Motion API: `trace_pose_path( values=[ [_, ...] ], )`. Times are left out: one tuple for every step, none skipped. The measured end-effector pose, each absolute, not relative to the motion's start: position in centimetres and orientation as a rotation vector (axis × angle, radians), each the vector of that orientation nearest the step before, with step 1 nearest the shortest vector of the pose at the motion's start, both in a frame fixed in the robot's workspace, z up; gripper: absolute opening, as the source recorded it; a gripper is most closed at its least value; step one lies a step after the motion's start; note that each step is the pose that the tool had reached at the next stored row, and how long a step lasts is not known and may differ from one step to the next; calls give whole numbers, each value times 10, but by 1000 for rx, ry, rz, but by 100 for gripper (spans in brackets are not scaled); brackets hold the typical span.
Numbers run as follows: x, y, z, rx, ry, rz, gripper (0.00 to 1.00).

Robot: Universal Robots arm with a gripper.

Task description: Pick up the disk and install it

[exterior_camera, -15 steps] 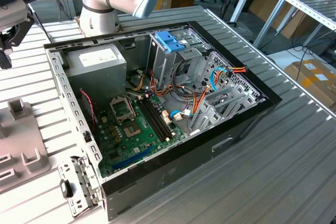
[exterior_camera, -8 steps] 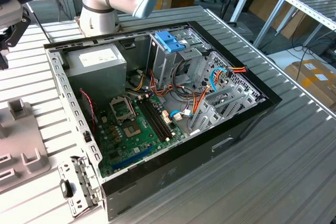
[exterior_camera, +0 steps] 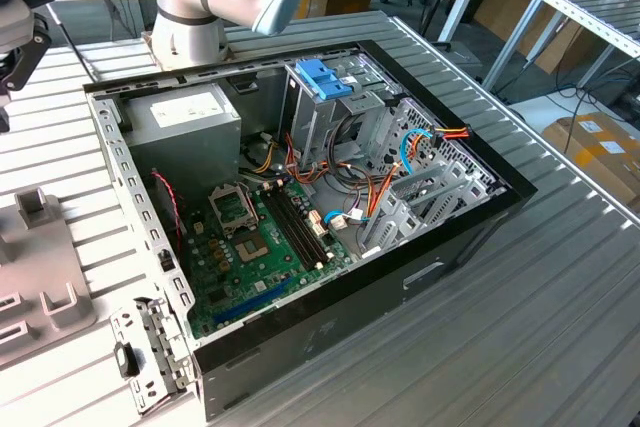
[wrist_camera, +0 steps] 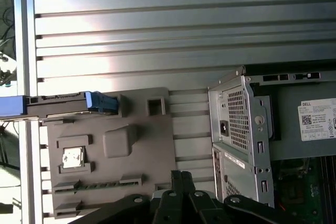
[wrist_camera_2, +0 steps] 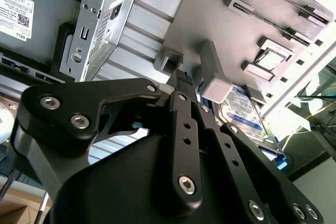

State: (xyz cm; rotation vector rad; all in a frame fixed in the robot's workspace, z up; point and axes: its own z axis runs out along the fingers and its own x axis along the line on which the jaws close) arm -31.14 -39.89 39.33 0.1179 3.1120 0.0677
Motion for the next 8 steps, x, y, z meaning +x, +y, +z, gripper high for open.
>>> trace_pose_path(
  values=[
    [-312, -399, 393, 118, 3112, 68, 11],
    [-313, -399, 393, 118, 3112, 68, 11],
    [-314, -399, 393, 118, 3112, 68, 11],
    [-315, -399, 393, 118, 3112, 68, 11],
    [-316, -399, 393, 118, 3112, 68, 11],
    [-316, -399, 393, 118, 3112, 68, 11],
    [-317, -399, 393, 118, 3112, 68, 11],
    [-318, -399, 393, 118, 3112, 68, 11]
  ],
)
